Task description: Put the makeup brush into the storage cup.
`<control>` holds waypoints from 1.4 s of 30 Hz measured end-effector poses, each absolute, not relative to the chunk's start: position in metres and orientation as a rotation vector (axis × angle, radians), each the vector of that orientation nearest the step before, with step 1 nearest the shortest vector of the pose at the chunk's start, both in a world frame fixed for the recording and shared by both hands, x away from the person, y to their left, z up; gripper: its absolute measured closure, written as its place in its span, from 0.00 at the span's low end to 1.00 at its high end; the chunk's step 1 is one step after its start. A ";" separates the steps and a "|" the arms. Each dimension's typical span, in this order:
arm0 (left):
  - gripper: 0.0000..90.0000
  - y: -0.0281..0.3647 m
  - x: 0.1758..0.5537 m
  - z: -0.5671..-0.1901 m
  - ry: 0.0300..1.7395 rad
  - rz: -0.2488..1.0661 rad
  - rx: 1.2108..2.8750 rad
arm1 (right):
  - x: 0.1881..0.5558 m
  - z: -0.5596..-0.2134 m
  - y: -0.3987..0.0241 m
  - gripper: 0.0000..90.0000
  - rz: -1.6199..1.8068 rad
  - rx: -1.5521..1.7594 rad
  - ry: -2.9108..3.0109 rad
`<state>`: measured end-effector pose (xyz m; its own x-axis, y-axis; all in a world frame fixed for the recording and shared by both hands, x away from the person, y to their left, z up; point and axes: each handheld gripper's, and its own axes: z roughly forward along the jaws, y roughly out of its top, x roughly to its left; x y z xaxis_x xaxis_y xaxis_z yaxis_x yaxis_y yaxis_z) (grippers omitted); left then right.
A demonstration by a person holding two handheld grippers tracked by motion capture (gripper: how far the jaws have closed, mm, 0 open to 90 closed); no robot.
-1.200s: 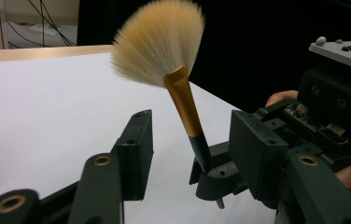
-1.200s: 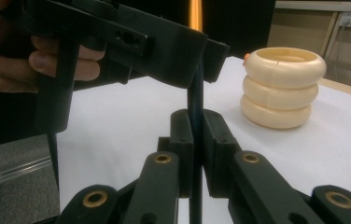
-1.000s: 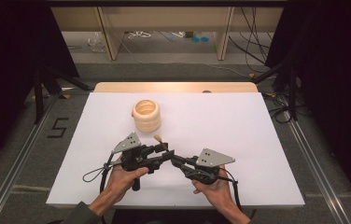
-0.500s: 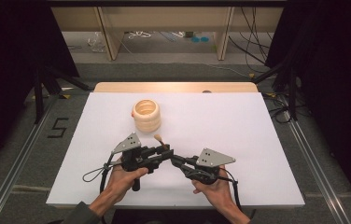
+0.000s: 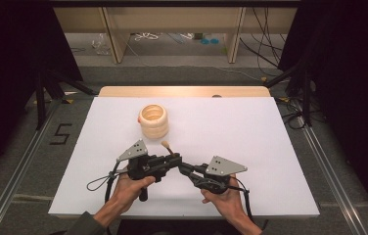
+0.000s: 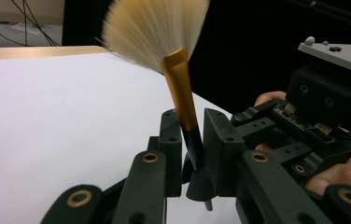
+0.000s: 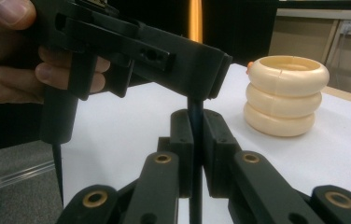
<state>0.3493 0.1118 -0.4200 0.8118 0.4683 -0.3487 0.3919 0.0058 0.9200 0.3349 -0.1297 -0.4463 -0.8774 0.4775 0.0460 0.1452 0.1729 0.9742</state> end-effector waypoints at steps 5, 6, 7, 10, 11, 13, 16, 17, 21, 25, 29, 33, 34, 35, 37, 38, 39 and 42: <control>0.88 0.112 0.348 -0.420 0.701 0.057 1.596 | 0.335 -0.446 -0.130 0.94 1.770 0.575 2.171; 0.89 0.112 0.348 -0.420 0.700 0.055 1.595 | 0.335 -0.446 -0.130 0.94 1.773 0.576 2.172; 0.89 0.112 0.348 -0.420 0.697 0.055 1.593 | 0.335 -0.446 -0.129 0.94 1.783 0.568 2.169; 0.91 0.112 0.348 -0.419 0.669 0.054 1.598 | 0.335 -0.446 -0.129 0.94 1.776 0.559 2.167; 0.91 0.112 0.348 -0.418 0.672 0.051 1.595 | 0.334 -0.445 -0.130 0.94 1.761 0.558 2.172; 0.92 0.112 0.347 -0.418 0.671 0.045 1.597 | 0.335 -0.446 -0.130 0.94 1.765 0.542 2.163; 0.92 0.112 0.346 -0.418 0.674 0.042 1.599 | 0.334 -0.446 -0.129 0.93 1.767 0.537 2.159; 0.92 0.113 0.346 -0.417 0.661 0.044 1.601 | 0.334 -0.446 -0.129 0.92 1.763 0.532 2.180; 0.92 0.114 0.346 -0.414 0.647 0.063 1.609 | 0.334 -0.446 -0.130 0.75 1.723 0.551 2.169; 0.92 0.118 0.347 -0.414 0.659 0.085 1.621 | 0.334 -0.442 -0.135 0.62 1.684 0.582 2.161; 0.92 0.123 0.351 -0.413 0.658 0.115 1.640 | 0.334 -0.440 -0.141 0.53 1.659 0.624 2.149; 0.92 0.127 0.353 -0.413 0.712 0.135 1.640 | 0.333 -0.439 -0.148 0.48 1.603 0.671 2.164; 0.92 0.128 0.354 -0.413 0.719 0.145 1.649 | 0.334 -0.441 -0.150 0.47 1.603 0.679 2.159; 0.92 0.129 0.355 -0.413 0.724 0.161 1.657 | 0.335 -0.441 -0.151 0.46 1.585 0.689 2.153; 0.92 0.132 0.358 -0.412 0.711 0.174 1.667 | 0.335 -0.442 -0.154 0.44 1.582 0.711 2.156; 0.92 0.133 0.359 -0.412 0.730 0.178 1.666 | 0.335 -0.441 -0.157 0.43 1.571 0.729 2.174; 0.92 0.134 0.360 -0.412 0.746 0.177 1.663 | 0.335 -0.441 -0.159 0.42 1.563 0.736 2.161; 0.92 0.138 0.366 -0.412 0.770 0.178 1.668 | 0.335 -0.439 -0.165 0.39 1.531 0.754 2.145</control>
<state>0.3664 0.1375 -0.4116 0.7669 0.5723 -0.2903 0.3864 -0.0507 0.9210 0.3346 -0.1650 -0.4392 -0.7757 0.6310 -0.0096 0.1959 0.2553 0.9468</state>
